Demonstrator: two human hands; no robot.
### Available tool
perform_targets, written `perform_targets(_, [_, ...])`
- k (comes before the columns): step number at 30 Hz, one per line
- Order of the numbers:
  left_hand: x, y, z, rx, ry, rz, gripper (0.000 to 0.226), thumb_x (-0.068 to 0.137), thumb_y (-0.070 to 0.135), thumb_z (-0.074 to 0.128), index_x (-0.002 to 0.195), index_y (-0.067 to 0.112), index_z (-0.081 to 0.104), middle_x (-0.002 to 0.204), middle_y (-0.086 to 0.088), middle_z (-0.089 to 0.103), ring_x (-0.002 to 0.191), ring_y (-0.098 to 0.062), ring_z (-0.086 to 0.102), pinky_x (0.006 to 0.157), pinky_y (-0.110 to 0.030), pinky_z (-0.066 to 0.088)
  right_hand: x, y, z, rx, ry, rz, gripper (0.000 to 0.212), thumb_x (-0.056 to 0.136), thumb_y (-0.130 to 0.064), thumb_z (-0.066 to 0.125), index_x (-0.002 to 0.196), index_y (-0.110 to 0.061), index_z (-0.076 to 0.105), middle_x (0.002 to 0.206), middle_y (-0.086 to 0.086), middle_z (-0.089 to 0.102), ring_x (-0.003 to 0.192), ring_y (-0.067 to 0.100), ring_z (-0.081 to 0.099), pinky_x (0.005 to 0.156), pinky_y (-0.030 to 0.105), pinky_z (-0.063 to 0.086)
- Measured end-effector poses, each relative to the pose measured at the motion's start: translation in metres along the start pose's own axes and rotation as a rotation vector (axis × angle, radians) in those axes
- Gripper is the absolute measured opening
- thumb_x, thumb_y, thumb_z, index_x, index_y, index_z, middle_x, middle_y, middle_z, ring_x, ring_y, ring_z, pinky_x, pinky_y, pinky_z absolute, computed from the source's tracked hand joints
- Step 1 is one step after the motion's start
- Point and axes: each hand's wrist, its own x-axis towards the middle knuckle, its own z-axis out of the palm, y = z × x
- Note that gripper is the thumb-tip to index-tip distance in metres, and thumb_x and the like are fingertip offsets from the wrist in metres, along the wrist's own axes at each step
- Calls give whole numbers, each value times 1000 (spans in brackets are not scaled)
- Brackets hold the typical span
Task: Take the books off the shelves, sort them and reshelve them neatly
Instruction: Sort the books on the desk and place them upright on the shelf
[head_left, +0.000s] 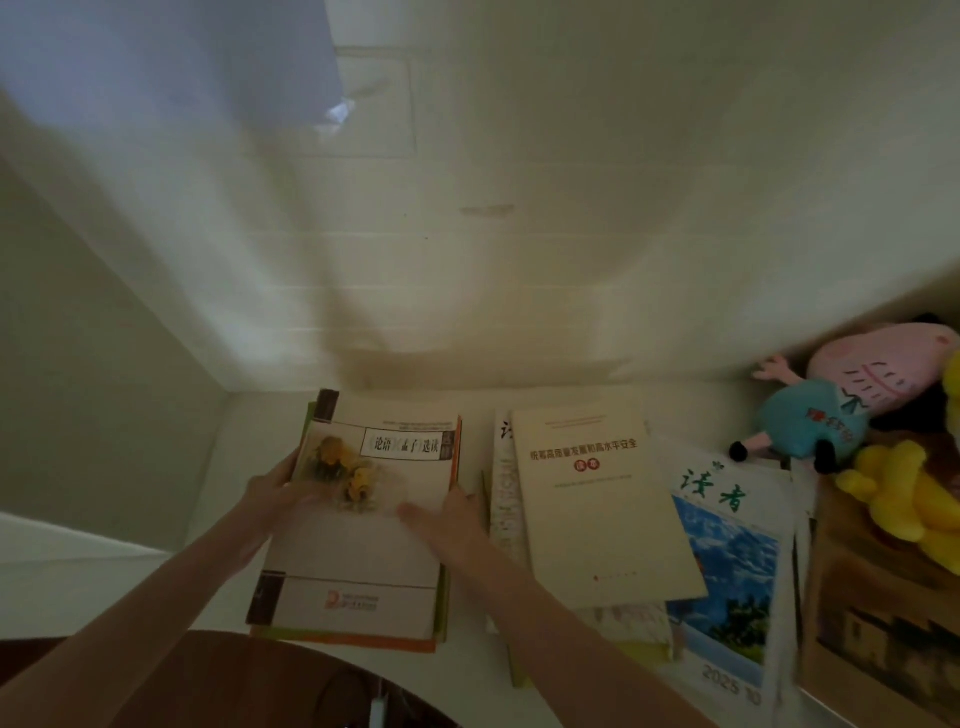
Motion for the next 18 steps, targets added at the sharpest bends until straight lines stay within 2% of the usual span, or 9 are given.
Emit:
perform_targets(2, [3, -2, -3, 95, 29, -21, 99, 38, 53, 79, 130, 33, 48, 117, -6, 65, 103, -29, 64, 88, -46, 53, -10, 0, -3, -107, 17, -30, 83, 86, -49, 61, 147, -10, 19, 148, 13, 20, 139, 31, 21, 113, 38, 26])
perform_targets(4, [15, -12, -8, 181, 86, -72, 108, 31, 67, 80, 129, 35, 47, 123, -9, 57, 113, -33, 55, 97, -52, 46, -21, -1, -18, -196, 141, -129, 83, 87, -49, 60, 148, -14, 16, 148, 13, 17, 140, 31, 13, 115, 40, 16])
perform_targets(7, [43, -44, -23, 207, 101, -148, 116, 32, 74, 78, 134, 38, 39, 128, -11, 48, 114, -36, 50, 94, -55, 47, -26, 16, -73, -350, 458, -208, 70, 90, -45, 57, 147, -21, 25, 151, 7, 16, 139, 27, 13, 115, 36, 10])
perform_targets(9, [49, -53, -25, 163, 114, -175, 112, 38, 75, 78, 136, 45, 33, 129, -11, 47, 112, -37, 53, 90, -55, 50, -31, 43, -128, -349, 660, -145, 69, 90, -41, 59, 147, -20, 27, 152, 9, 18, 140, 29, 14, 115, 40, 13])
perform_targets(10, [53, -59, -28, 145, 130, -183, 107, 41, 76, 76, 135, 50, 32, 131, -11, 47, 112, -37, 54, 89, -55, 50, -33, 58, -152, -315, 709, -77, 72, 89, -40, 61, 148, -17, 26, 152, 12, 21, 140, 31, 16, 114, 43, 17])
perform_targets(11, [54, -64, -29, 133, 153, -186, 103, 44, 79, 74, 134, 53, 31, 132, -11, 47, 112, -38, 54, 89, -55, 50, -37, 71, -172, -270, 691, 2, 76, 88, -40, 62, 148, -14, 24, 152, 15, 24, 140, 34, 20, 114, 46, 21])
perform_targets(13, [62, -75, -34, 97, 178, -177, 102, 44, 81, 72, 133, 55, 30, 134, -13, 45, 113, -41, 53, 88, -58, 49, -40, 93, -189, -148, 548, 121, 78, 89, -37, 63, 149, -10, 22, 149, 18, 35, 134, 35, 36, 108, 47, 35])
perform_targets(15, [70, -86, -40, 73, 174, -163, 102, 43, 76, 76, 133, 55, 31, 136, -14, 43, 114, -43, 51, 87, -60, 48, -41, 106, -188, -104, 459, 156, 63, 90, -34, 62, 142, -8, 37, 134, 16, 53, 114, 32, 55, 91, 40, 47])
perform_targets(18, [44, -57, -26, 4, 184, -134, 97, 52, 64, 80, 136, 45, 35, 134, -14, 46, 111, -42, 54, 86, -60, 50, -47, 112, -188, -149, 491, 94, 40, 91, -30, 62, 122, -5, 58, 110, 10, 65, 90, 23, 59, 79, 36, 49])
